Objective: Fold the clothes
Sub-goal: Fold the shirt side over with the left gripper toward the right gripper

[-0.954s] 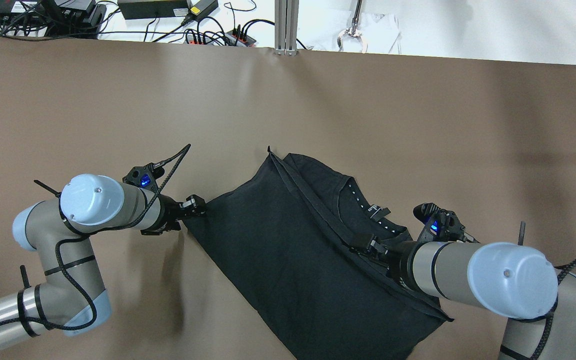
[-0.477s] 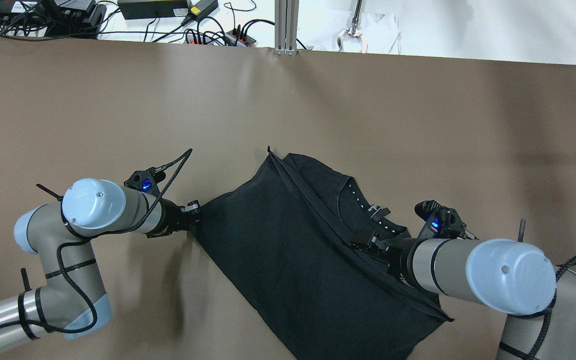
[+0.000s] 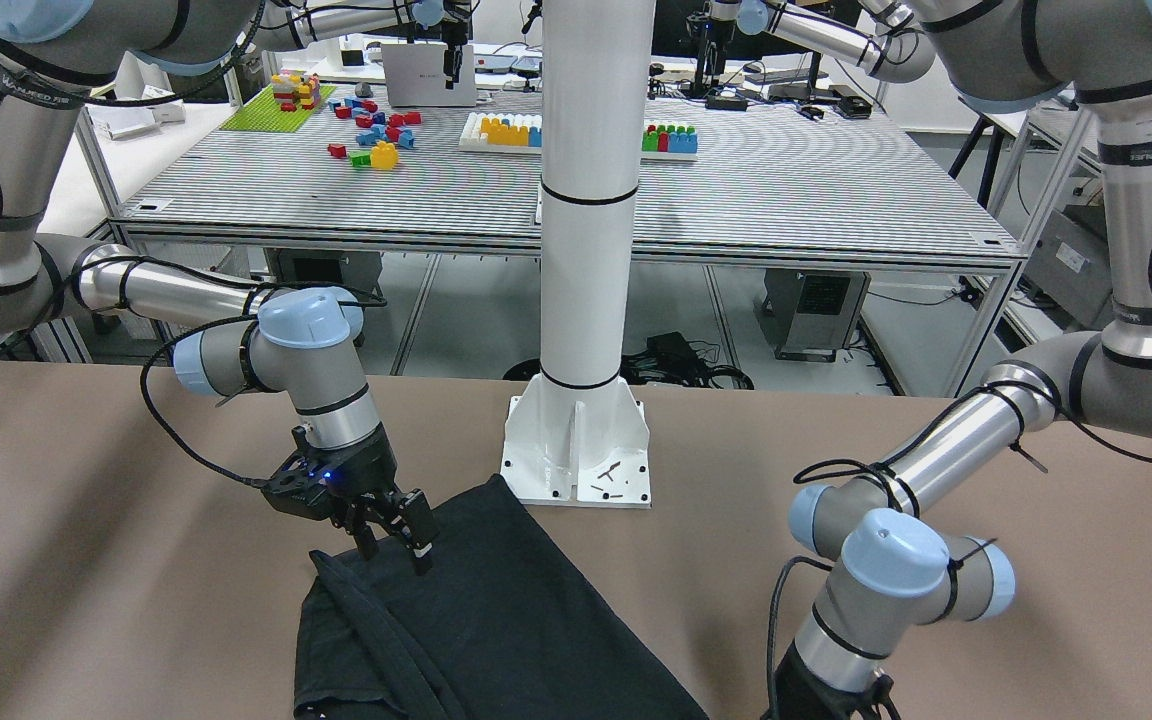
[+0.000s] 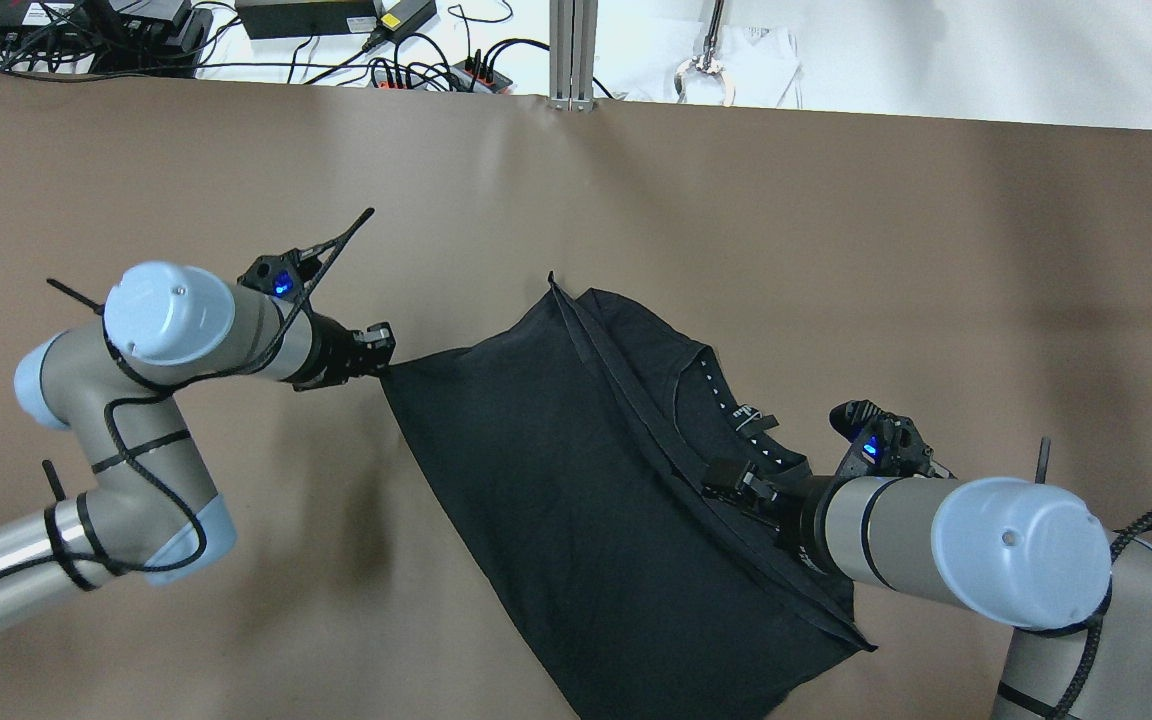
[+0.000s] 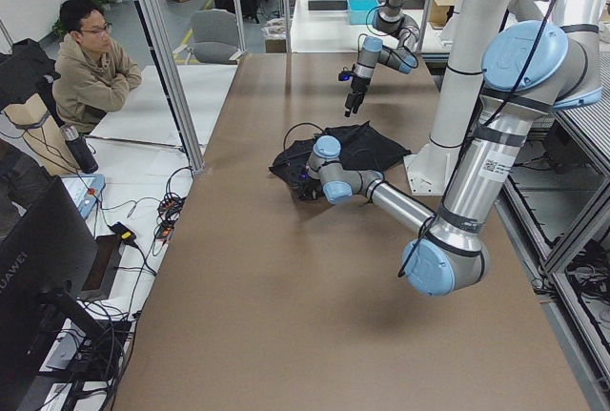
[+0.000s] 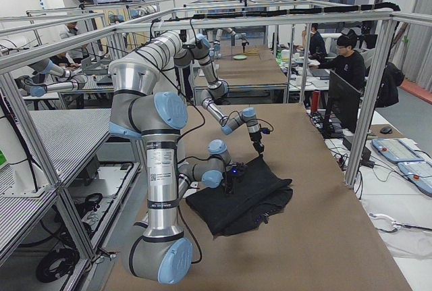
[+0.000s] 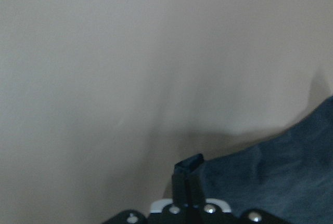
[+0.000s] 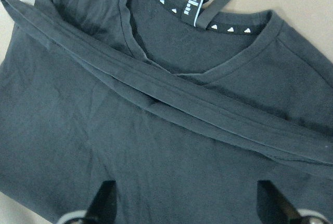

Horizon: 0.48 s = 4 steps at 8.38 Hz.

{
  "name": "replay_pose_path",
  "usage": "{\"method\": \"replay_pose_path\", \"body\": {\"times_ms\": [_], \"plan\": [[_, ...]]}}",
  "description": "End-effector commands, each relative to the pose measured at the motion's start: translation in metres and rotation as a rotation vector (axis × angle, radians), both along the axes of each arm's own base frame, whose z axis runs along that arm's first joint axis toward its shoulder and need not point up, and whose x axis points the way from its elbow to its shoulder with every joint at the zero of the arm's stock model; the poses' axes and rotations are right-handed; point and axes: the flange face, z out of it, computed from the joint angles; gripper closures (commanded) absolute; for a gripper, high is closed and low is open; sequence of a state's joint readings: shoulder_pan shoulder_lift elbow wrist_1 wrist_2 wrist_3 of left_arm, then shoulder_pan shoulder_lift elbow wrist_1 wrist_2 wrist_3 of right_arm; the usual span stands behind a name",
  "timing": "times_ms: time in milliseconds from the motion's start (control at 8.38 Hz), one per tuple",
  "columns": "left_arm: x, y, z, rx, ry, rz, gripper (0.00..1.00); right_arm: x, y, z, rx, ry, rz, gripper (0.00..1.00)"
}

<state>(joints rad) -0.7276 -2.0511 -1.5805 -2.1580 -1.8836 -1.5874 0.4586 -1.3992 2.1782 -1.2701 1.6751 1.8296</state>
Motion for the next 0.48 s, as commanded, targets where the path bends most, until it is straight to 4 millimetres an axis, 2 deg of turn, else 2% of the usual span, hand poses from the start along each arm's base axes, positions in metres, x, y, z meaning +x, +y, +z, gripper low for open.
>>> {"method": "replay_pose_path", "body": {"times_ms": [0, 119, 239, 358], "plan": [[-0.004, -0.147, -0.048, 0.023, -0.065, -0.067, 1.00, 0.000, -0.001, 0.002, -0.002, 0.006, 0.003, 0.05], [0.011, -0.210, -0.088, 0.001, -0.102, -0.100, 1.00, 0.000, -0.003, 0.004, -0.004, 0.010, 0.006, 0.05], [0.020, -0.243, -0.127, 0.003, -0.129, -0.138, 1.00, 0.001, -0.004, 0.003, -0.003, 0.008, 0.009, 0.05], [0.022, -0.254, -0.142, 0.039, -0.142, -0.190, 1.00, 0.002, -0.006, 0.004, -0.005, 0.011, 0.012, 0.05]]}}
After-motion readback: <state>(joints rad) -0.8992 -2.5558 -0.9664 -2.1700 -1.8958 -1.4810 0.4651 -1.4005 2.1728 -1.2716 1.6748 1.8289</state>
